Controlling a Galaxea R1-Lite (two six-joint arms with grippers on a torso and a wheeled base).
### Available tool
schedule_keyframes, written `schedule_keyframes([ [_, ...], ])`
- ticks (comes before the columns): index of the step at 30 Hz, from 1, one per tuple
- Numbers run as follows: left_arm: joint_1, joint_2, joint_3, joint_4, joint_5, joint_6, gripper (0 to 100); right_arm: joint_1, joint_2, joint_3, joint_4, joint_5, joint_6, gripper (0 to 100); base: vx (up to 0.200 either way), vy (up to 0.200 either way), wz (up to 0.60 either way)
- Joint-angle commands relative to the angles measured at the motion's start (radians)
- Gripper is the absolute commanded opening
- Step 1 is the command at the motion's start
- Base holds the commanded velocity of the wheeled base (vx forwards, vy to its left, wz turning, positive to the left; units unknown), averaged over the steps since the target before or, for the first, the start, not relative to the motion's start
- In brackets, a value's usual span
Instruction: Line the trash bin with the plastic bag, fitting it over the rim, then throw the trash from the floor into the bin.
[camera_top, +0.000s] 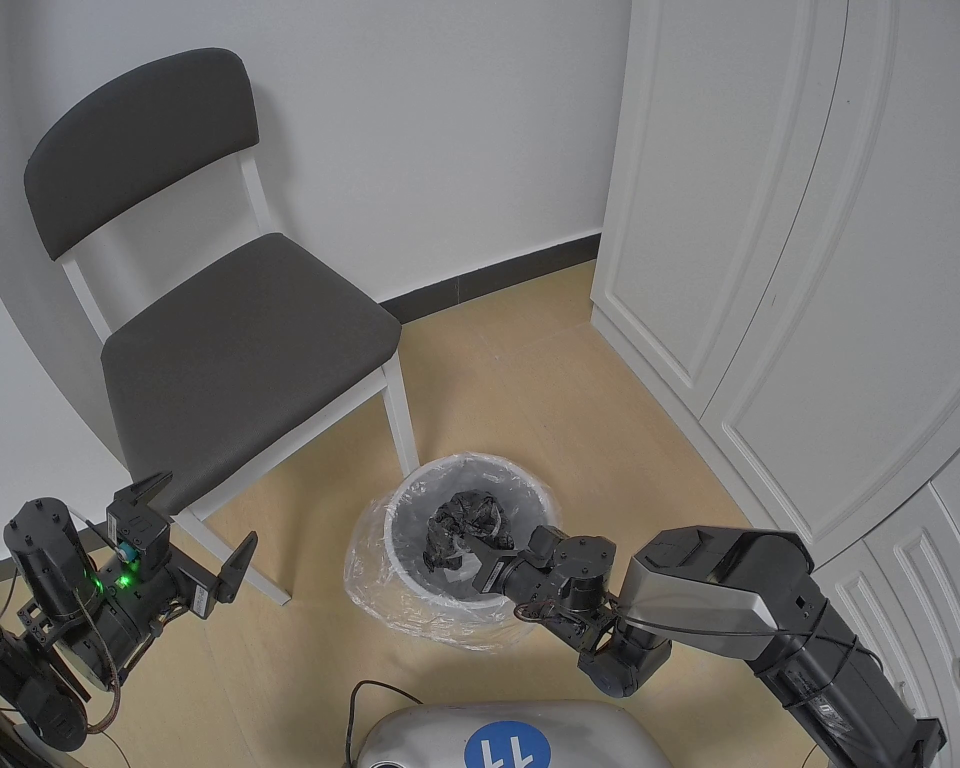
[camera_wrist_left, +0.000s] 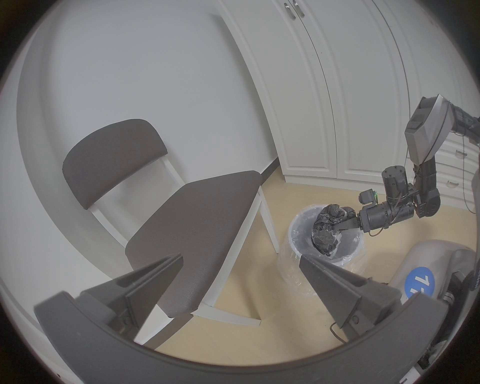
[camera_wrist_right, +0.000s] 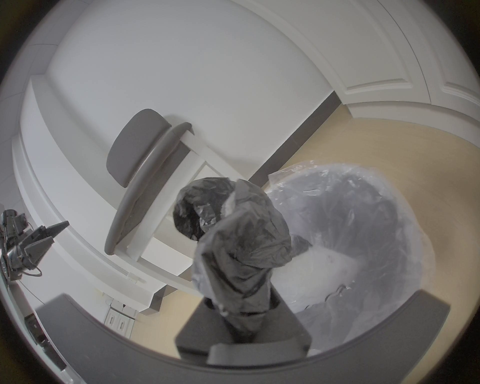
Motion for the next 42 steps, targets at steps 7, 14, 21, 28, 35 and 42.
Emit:
schedule_keyframes([
  [7, -0.001, 0.005, 0.017, 0.001, 0.000, 0.000, 100, -0.008, 0.042, -0.007, -0.018, 0.009, -0.025, 0, 0.000, 0.000, 0.00],
  [14, -0.003, 0.007, 0.018, 0.001, 0.000, 0.000, 100, -0.008, 0.042, -0.007, -0.018, 0.010, -0.025, 0, 0.000, 0.000, 0.00],
  [21, -0.003, 0.007, 0.017, 0.003, 0.000, 0.000, 100, -0.006, 0.044, -0.008, -0.018, 0.004, -0.026, 0, 0.000, 0.000, 0.00],
  [28, -0.003, 0.007, 0.018, 0.006, 0.000, 0.000, 100, -0.006, 0.050, -0.019, -0.018, 0.000, -0.026, 100, 0.000, 0.000, 0.00],
  [35, -0.003, 0.007, 0.018, 0.006, 0.000, 0.000, 100, -0.006, 0.050, -0.019, -0.018, 0.000, -0.028, 100, 0.000, 0.000, 0.00],
  [42, -0.003, 0.007, 0.018, 0.006, 0.000, 0.000, 100, -0.006, 0.050, -0.017, -0.018, -0.002, -0.034, 100, 0.000, 0.000, 0.00],
])
